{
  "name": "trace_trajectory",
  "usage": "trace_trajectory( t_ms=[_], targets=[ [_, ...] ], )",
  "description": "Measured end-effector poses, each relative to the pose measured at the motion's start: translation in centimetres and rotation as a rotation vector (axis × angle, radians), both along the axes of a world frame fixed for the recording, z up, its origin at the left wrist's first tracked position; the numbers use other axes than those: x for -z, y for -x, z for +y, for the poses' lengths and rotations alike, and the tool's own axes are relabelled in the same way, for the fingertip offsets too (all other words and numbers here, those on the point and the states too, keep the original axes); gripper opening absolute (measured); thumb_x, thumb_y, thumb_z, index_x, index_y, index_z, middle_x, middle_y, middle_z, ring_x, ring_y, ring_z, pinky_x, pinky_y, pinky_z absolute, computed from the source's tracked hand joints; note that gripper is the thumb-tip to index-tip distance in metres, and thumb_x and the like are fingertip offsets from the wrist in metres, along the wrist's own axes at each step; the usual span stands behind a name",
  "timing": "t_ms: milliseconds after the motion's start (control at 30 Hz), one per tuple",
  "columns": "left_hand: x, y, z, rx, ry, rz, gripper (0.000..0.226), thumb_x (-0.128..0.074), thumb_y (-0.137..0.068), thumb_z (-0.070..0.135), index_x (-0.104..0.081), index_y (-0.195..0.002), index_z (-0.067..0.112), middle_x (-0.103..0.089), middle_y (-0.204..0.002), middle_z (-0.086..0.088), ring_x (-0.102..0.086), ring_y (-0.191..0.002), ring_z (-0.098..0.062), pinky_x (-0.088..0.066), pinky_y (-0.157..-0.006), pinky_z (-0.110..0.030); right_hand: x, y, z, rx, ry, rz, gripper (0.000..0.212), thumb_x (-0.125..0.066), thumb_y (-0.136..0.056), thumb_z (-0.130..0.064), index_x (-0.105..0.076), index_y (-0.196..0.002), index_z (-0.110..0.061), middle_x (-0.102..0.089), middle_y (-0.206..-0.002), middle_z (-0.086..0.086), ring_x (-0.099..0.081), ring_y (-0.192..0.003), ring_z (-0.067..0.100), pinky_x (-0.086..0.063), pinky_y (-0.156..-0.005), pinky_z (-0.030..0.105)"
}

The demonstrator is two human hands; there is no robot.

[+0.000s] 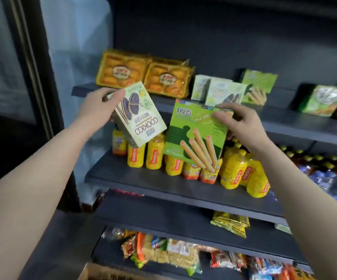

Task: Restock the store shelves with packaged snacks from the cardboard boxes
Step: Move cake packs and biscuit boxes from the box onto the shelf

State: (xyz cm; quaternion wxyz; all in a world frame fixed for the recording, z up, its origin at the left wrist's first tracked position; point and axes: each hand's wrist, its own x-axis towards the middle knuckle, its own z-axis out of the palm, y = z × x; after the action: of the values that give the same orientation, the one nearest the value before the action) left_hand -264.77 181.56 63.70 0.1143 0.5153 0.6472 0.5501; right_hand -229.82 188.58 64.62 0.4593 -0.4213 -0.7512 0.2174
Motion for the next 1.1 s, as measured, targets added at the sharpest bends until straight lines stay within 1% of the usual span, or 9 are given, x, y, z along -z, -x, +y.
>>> trace_trajectory(
  t_ms=[100, 267, 333, 467, 600, 733, 900, 1000, 1100],
  targets=[
    [-3.3, -2.5, 2.1, 0.030, -0.086, -0.068, 0.037, -0.056, -0.096, 0.051, -0.064, -0.121, 0.025, -0.071, -0.098, 0.001, -0.068, -0.067, -0.009, -0.057, -0.052, -0.023, -4.0, -3.5, 0.6, 0.074, -0.075, 0.142, 0.021, -0.075, -0.081, -0.050, -0.074, -0.097, -0.037, -0.068, -0.086, -0.001, -0.063, -0.065, 0.012, -0.053, -0.052, 0.030],
    [-7.0, -6.8, 6.0, 0.158, -0.125, -0.204, 0.044, -0.061, -0.096, 0.043, -0.055, -0.131, 0.018, -0.069, -0.112, -0.003, -0.073, -0.084, -0.014, -0.063, -0.069, -0.040, -9.0, -9.8, 3.2, 0.307, -0.264, 0.224, 0.021, -0.071, -0.085, -0.050, -0.073, -0.098, -0.033, -0.068, -0.084, -0.007, -0.064, -0.075, 0.011, -0.055, -0.058, 0.031],
    [-8.0, -8.7, 7.6, 0.192, -0.122, -0.198, 0.050, -0.063, -0.094, 0.042, -0.052, -0.135, 0.016, -0.068, -0.114, -0.004, -0.072, -0.089, -0.015, -0.062, -0.075, -0.042, -10.3, -12.3, 4.7, 0.464, -0.373, 0.171, 0.030, -0.066, -0.086, -0.054, -0.071, -0.105, -0.031, -0.067, -0.086, -0.009, -0.062, -0.080, 0.010, -0.051, -0.069, 0.029],
    [-9.4, -12.6, 10.7, 0.259, -0.086, -0.175, 0.050, -0.064, -0.095, 0.031, -0.049, -0.139, 0.013, -0.064, -0.119, -0.003, -0.069, -0.088, -0.009, -0.062, -0.068, -0.028, -11.2, -16.4, 9.7, 0.668, -0.421, -0.036, 0.041, -0.061, -0.091, -0.053, -0.066, -0.116, -0.021, -0.068, -0.098, 0.004, -0.062, -0.098, 0.027, -0.041, -0.080, 0.033],
    [-9.7, -16.0, 13.9, 0.291, -0.066, -0.151, 0.030, -0.072, -0.089, 0.023, -0.058, -0.115, 0.023, -0.070, -0.108, 0.001, -0.072, -0.090, -0.011, -0.062, -0.077, -0.034, -9.8, -18.5, 15.9, 0.641, -0.330, -0.206, 0.039, -0.065, -0.091, -0.050, -0.068, -0.115, -0.019, -0.069, -0.101, 0.016, -0.060, -0.105, 0.038, -0.044, -0.083, 0.040],
    [-10.1, -17.8, 16.4, 0.294, -0.090, -0.214, 0.033, -0.069, -0.089, 0.016, -0.056, -0.118, 0.022, -0.070, -0.106, 0.001, -0.072, -0.093, -0.013, -0.061, -0.080, -0.035, -8.5, -18.4, 21.4, 0.558, -0.268, -0.197, 0.036, -0.066, -0.091, -0.050, -0.068, -0.113, -0.022, -0.070, -0.105, 0.018, -0.061, -0.102, 0.039, -0.048, -0.086, 0.043],
    [-10.4, -18.9, 18.2, 0.323, -0.093, -0.236, 0.033, -0.063, -0.090, 0.008, -0.057, -0.120, 0.021, -0.069, -0.110, 0.000, -0.071, -0.095, -0.013, -0.059, -0.078, -0.032, -7.3, -17.5, 27.1, 0.504, -0.166, -0.226, 0.037, -0.065, -0.095, -0.036, -0.064, -0.129, -0.022, -0.055, -0.123, 0.023, -0.055, -0.112, 0.042, -0.042, -0.098, 0.040],
    [-10.2, -19.6, 18.5, 0.355, -0.131, -0.161, 0.039, -0.064, -0.086, 0.000, -0.058, -0.112, 0.028, -0.064, -0.111, 0.008, -0.068, -0.099, -0.011, -0.056, -0.072, -0.026, -7.3, -16.7, 28.5, 0.575, -0.303, -0.377, 0.036, -0.065, -0.094, -0.025, -0.064, -0.130, -0.021, -0.045, -0.139, 0.022, -0.040, -0.126, 0.046, -0.036, -0.106, 0.047],
    [-9.9, -20.2, 18.6, 0.399, -0.185, 0.024, 0.057, -0.068, -0.079, -0.010, -0.057, -0.112, 0.036, -0.057, -0.119, 0.009, -0.060, -0.108, -0.008, -0.054, -0.078, -0.024, -8.4, -14.2, 26.2, 0.495, -0.515, -0.232, 0.022, -0.055, -0.099, -0.027, -0.071, -0.109, -0.017, -0.061, -0.110, 0.015, -0.052, -0.108, 0.039, -0.041, -0.089, 0.041]
  ],
)
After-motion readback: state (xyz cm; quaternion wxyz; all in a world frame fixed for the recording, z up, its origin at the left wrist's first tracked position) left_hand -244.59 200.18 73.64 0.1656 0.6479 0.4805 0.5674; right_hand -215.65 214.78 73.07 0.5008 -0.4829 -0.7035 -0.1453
